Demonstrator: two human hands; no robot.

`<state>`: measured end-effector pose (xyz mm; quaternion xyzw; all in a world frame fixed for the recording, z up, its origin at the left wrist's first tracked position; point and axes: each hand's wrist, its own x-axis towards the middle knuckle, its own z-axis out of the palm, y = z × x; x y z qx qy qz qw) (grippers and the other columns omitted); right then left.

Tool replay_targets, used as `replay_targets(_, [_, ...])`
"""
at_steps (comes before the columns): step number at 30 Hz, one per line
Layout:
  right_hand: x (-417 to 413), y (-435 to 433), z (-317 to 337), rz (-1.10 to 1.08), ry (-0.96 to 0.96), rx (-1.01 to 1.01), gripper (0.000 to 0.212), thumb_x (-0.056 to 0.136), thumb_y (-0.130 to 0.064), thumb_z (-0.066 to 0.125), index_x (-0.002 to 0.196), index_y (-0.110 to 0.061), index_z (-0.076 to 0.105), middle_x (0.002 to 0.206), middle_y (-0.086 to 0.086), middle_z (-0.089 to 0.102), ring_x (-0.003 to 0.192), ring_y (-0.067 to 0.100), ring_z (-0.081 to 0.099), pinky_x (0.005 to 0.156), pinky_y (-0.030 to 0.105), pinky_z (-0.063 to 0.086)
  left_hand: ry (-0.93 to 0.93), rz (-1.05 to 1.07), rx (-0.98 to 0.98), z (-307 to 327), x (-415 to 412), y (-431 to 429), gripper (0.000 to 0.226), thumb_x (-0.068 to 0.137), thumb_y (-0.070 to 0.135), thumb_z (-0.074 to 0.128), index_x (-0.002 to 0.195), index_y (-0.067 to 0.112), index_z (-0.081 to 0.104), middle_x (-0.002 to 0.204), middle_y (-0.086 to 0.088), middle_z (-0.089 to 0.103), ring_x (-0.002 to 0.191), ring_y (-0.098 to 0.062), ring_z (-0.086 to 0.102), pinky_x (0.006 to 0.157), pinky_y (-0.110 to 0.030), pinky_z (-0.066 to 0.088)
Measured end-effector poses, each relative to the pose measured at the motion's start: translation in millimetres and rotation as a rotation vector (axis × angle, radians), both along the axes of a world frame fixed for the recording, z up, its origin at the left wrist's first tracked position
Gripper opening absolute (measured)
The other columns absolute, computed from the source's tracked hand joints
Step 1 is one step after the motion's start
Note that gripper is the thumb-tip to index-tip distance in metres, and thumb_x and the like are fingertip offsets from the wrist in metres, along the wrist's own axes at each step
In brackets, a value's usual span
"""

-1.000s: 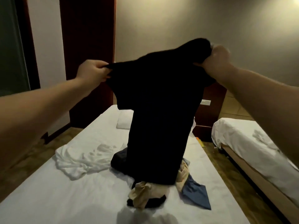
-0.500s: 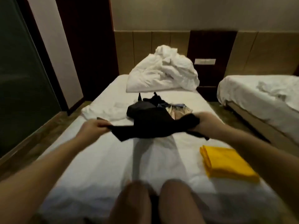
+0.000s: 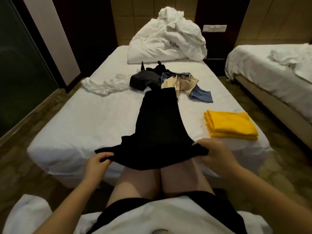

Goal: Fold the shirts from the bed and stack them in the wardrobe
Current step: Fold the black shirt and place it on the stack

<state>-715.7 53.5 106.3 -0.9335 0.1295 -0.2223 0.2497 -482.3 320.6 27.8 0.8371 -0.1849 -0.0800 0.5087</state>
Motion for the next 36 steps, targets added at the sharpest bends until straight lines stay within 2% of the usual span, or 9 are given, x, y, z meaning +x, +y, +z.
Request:
replay_targets(3, [-32, 25, -25, 0.047, 0.061, -0.133, 0.025, 0.055, -0.019, 0.067, 0.08, -0.02, 0.071, 0.073, -0.009, 0.067, 0.07, 0.009, 0.059, 0.061, 0.02, 0.049, 0.03, -0.073, -0.043, -7, -22, 16, 0.03, 0.085, -0.014, 0.052, 0.09, 0.012, 0.065, 0.087, 0.003, 0.064, 0.085, -0.015, 0.057, 0.068, -0.01, 0.046])
replay_targets(7, [-50, 35, -42, 0.154, 0.159, -0.012, 0.027, 0.072, -0.041, 0.06, 0.09, -0.024, 0.07, 0.085, -0.013, 0.063, 0.08, 0.006, 0.058, 0.069, 0.021, 0.047, 0.032, -0.097, 0.044, -17, -25, 19, 0.028, 0.085, -0.01, 0.054, 0.092, 0.014, 0.065, 0.093, -0.001, 0.064, 0.088, -0.02, 0.058, 0.073, -0.028, 0.046])
replay_targets(10, [-50, 44, -28, 0.255, 0.085, 0.075, 0.038, 0.084, -0.055, 0.055, 0.078, -0.022, 0.072, 0.078, -0.012, 0.063, 0.073, 0.003, 0.058, 0.064, 0.021, 0.047, 0.018, -0.151, -0.001, -12, -29, 17, 0.035, 0.086, -0.011, 0.052, 0.101, 0.019, 0.062, 0.098, 0.007, 0.061, 0.093, -0.009, 0.055, 0.074, -0.007, 0.041])
replay_targets(13, [-35, 46, -20, 0.197, 0.062, 0.15, 0.055, 0.088, -0.06, 0.045, 0.065, -0.016, 0.069, 0.061, -0.002, 0.061, 0.058, 0.01, 0.058, 0.053, 0.037, 0.047, 0.068, -0.193, -0.044, -6, -35, 14, 0.045, 0.088, -0.012, 0.048, 0.113, 0.025, 0.054, 0.108, 0.003, 0.056, 0.102, -0.011, 0.051, 0.084, -0.015, 0.038])
replay_targets(18, [20, 56, -22, 0.1, 0.172, 0.125, 0.023, 0.093, -0.035, 0.052, 0.091, -0.021, 0.071, 0.086, -0.007, 0.069, 0.078, 0.009, 0.062, 0.072, 0.033, 0.051, 0.032, -0.288, 0.046, -11, -43, 12, 0.069, 0.084, -0.004, 0.052, 0.096, 0.064, 0.057, 0.128, 0.005, 0.052, 0.12, -0.009, 0.044, 0.101, -0.024, 0.032])
replay_targets(22, [64, 82, -29, 0.149, 0.383, 0.143, 0.043, 0.094, -0.037, 0.051, 0.134, -0.021, 0.05, 0.133, -0.002, 0.055, 0.12, 0.015, 0.05, 0.1, 0.027, 0.04, -0.014, -0.238, 0.118, -17, -47, 9, 0.049, 0.087, -0.007, 0.048, 0.101, 0.038, 0.064, 0.137, 0.003, 0.05, 0.126, -0.013, 0.044, 0.1, -0.021, 0.031])
replay_targets(28, [75, 110, -51, 0.287, 0.614, 0.023, 0.058, 0.098, -0.043, 0.037, 0.149, -0.02, 0.022, 0.157, -0.001, 0.017, 0.143, 0.019, 0.017, 0.116, 0.029, 0.015, -0.097, -0.226, 0.173, -7, -39, 20, 0.048, 0.084, -0.009, 0.049, 0.092, 0.035, 0.067, 0.144, 0.001, 0.043, 0.128, -0.015, 0.043, 0.098, -0.022, 0.034])
replay_targets(33, [69, 112, -53, 0.293, 0.626, 0.017, 0.061, 0.098, -0.044, 0.036, 0.15, -0.018, 0.018, 0.158, -0.001, 0.015, 0.144, 0.018, 0.016, 0.116, 0.027, 0.014, -0.553, -0.466, 0.396, 28, -31, -3, 0.025, 0.071, -0.002, 0.057, 0.082, 0.009, 0.076, 0.139, -0.025, 0.044, 0.112, -0.046, 0.055, 0.092, -0.043, 0.045])
replay_targets(36, [69, 114, -54, 0.3, 0.579, 0.051, 0.058, 0.097, -0.042, 0.041, 0.147, -0.014, 0.03, 0.153, 0.005, 0.029, 0.139, 0.021, 0.028, 0.112, 0.029, 0.024, -0.833, -0.795, 0.421, 51, -38, -50, 0.028, 0.067, 0.0, 0.061, 0.087, 0.013, 0.074, 0.143, -0.024, 0.039, 0.131, -0.047, 0.035, 0.103, -0.055, 0.031])
